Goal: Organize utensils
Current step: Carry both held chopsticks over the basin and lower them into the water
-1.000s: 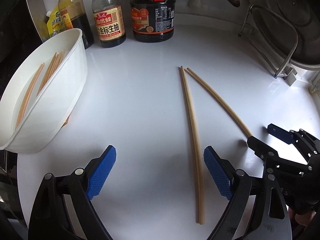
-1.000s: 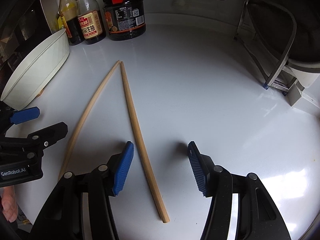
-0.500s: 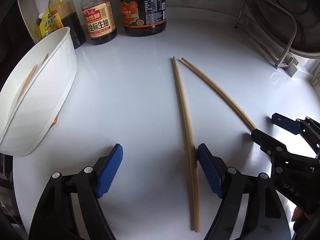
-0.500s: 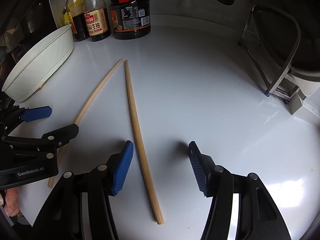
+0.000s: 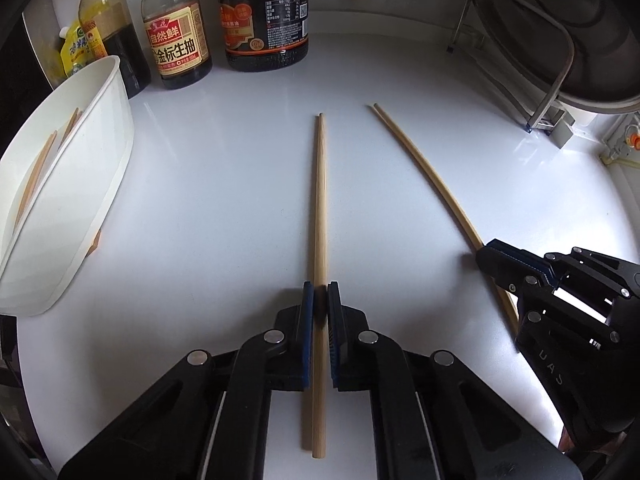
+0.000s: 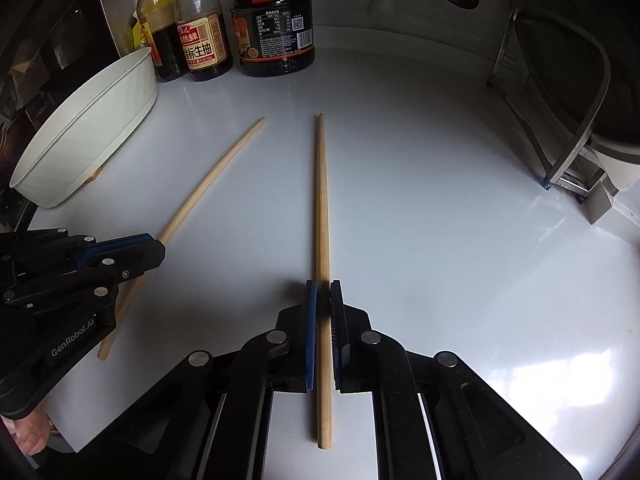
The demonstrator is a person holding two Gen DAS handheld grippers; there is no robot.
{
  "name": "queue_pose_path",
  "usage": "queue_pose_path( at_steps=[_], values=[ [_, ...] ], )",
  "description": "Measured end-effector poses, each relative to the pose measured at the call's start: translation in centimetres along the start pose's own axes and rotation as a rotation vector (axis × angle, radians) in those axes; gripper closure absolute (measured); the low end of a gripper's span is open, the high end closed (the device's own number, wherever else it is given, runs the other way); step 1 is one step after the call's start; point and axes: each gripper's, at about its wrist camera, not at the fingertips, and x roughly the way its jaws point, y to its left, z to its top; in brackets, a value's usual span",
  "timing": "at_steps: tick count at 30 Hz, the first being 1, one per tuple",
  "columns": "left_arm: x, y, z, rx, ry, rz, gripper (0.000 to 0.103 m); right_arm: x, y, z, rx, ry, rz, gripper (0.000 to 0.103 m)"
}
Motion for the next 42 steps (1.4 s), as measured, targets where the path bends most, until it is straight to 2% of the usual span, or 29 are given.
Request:
queue_pose_path(
  at_steps=[7, 12, 19, 24, 28, 34, 38, 42],
  values=[
    [-3.2, 1.0, 1.5, 0.003, -0.043, -0.049, 0.096, -2.3, 0.0, 0.9, 0.088, -0.026, 0.031, 0.097],
    [-5.6, 2.3, 3.0, 0.006, -0.081, -0.07, 0.096, -5.0, 0.7, 2.5, 0.115, -0.077, 0.024, 0.097],
    [-9.8, 4.8, 4.3, 0.017, -0.156, -0.092, 0.096, -8.7, 2.8, 4.6, 0.118, -0.15, 0.01, 0.097],
    [-12.5, 7.7, 4.7, -0.002, -0.214, -0.093, 0.096, -10.1, 5.3, 6.2, 0.098, -0.179, 0.031, 0.097],
    [-13.1, 10.9, 4.4, -0.035, -0.221, -0.057, 0.096, -10.3, 8.5, 7.9, 0.058, -0.202, 0.065, 0.097],
    [-13.7, 17.9, 3.6, -0.113, -0.22, 0.018, 0.096, -9.7, 14.4, 11.4, -0.009, -0.224, 0.145, 0.097],
    [-13.2, 22.7, 3.3, -0.174, -0.188, 0.083, 0.096, -8.1, 18.7, 13.7, -0.046, -0.226, 0.194, 0.097],
    [-11.7, 26.5, 3.6, -0.219, -0.155, 0.123, 0.096, -5.4, 22.4, 16.0, -0.072, -0.192, 0.225, 0.097]
  ],
)
